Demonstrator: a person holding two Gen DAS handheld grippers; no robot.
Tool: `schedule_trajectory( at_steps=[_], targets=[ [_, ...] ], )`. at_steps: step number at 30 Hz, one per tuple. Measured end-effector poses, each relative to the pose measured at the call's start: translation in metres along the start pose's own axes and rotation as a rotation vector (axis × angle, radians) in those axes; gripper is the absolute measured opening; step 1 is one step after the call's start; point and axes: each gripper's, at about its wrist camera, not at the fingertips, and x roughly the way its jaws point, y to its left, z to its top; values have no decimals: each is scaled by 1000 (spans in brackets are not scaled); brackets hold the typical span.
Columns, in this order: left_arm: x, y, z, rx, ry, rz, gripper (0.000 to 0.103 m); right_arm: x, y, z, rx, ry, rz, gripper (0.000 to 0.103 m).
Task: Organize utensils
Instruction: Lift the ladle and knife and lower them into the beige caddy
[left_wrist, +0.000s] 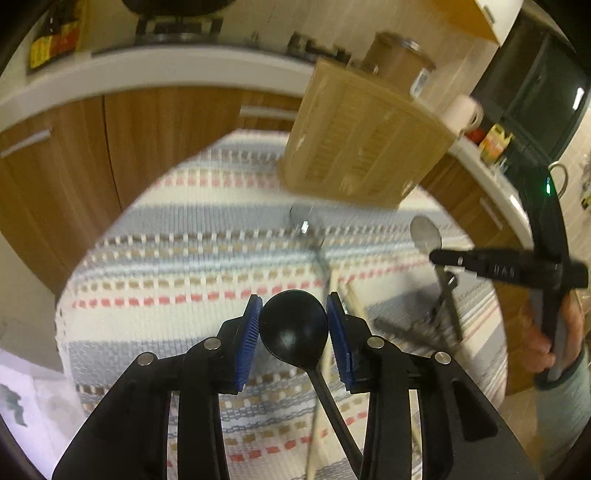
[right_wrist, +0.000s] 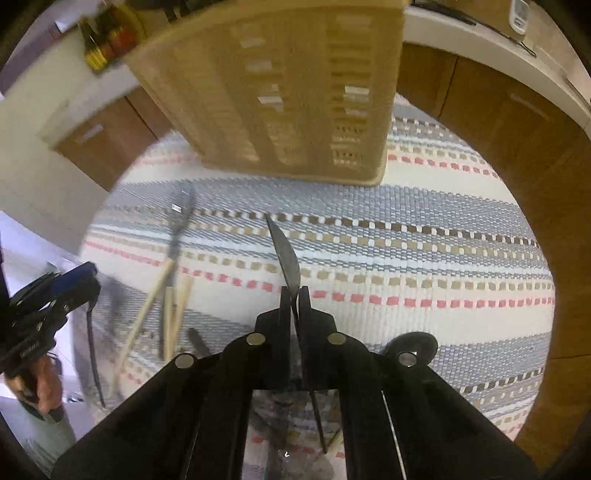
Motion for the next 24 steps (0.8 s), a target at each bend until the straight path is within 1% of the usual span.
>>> schedule_trajectory(
  at_steps=[5,7,9,10,13,15,18,19,22,24],
  targets=[
    [-33,-20,16,49,-141,29,34,-57,4,-14,-31,-167,110,3],
    [-48,-31,23,80,-201,53,34,-65,14,-5,-44,-232,143,3],
    [-60,-43,34,114,-271,74,34,-87,16,-2,-58,-312,183,3],
    [-65,-50,40,125,-302,83,34,-90,22,4,-61,-337,195,3],
    [-81,-63,57,159,-403,110,34,-119,20,18,-71,-436,235,3],
    [-90,-73,73,183,-476,126,34,-131,23,29,-79,-488,249,3],
    [-96,-84,97,190,-552,125,34,-150,28,48,-87,-569,267,3],
    [-96,-86,109,188,-578,116,34,-156,25,57,-82,-599,266,3],
    [-88,-98,134,199,-641,142,34,-169,14,80,-68,-663,269,3],
    [-80,-103,150,206,-695,153,34,-175,3,92,-56,-704,254,3]
  ],
)
